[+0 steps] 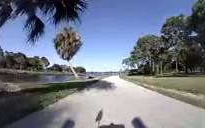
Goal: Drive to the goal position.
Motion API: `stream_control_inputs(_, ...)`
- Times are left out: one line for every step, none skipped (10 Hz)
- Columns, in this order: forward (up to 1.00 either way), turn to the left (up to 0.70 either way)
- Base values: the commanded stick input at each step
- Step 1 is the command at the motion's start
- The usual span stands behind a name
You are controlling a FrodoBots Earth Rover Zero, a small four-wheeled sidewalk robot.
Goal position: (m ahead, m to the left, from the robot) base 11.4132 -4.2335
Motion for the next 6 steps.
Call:
stream_control_inputs(0.70, 0.35)
stream_control_inputs(0.70, 0.35)
stream_control_inputs(0.70, 0.35)
stream_control_inputs(0.70, 0.35)
stream_control_inputs(0.70, 0.21)
stream_control_inputs(0.70, 0.00)
